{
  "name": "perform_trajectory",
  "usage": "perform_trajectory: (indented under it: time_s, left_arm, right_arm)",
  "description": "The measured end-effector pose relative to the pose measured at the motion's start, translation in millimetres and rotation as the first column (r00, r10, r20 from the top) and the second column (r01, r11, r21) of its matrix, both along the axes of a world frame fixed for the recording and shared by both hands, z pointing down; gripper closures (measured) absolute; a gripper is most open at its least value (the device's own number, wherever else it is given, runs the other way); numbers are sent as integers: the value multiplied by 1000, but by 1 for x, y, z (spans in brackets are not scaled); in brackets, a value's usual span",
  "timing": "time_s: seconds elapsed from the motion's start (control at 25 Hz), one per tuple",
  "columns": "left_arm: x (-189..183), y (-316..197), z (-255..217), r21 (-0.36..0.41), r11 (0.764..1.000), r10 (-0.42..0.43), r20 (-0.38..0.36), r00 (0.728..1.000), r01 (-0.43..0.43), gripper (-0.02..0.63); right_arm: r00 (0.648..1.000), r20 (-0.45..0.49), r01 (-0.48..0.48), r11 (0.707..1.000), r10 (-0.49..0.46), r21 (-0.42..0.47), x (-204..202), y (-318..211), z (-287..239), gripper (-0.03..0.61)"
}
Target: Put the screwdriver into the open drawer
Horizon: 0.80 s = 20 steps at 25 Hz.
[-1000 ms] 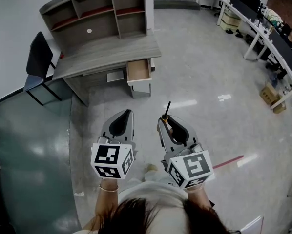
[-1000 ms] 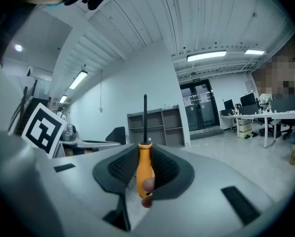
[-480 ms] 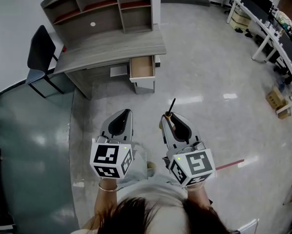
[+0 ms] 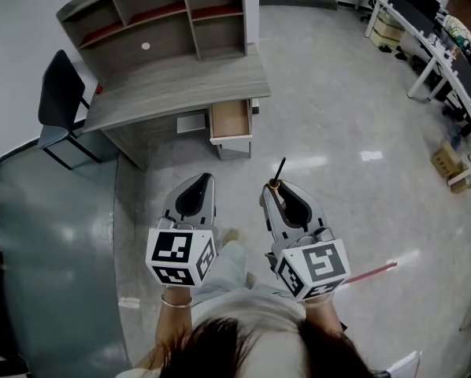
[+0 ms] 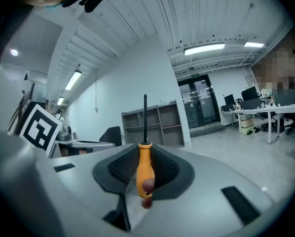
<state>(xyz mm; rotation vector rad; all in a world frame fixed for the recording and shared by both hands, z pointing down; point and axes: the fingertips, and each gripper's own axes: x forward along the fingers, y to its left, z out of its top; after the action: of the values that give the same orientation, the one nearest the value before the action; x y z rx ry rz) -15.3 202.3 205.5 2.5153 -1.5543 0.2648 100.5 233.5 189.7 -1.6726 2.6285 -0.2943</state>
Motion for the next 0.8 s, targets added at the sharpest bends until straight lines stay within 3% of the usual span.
perform_trajectory:
  time_s: [0.8]
  left_arm:
    - [-54,-161,4,-19,1000,2,-33,999,-3,589]
  right_arm:
    - [999,-42,-10,1000,8,-30,-53,-161,4,491]
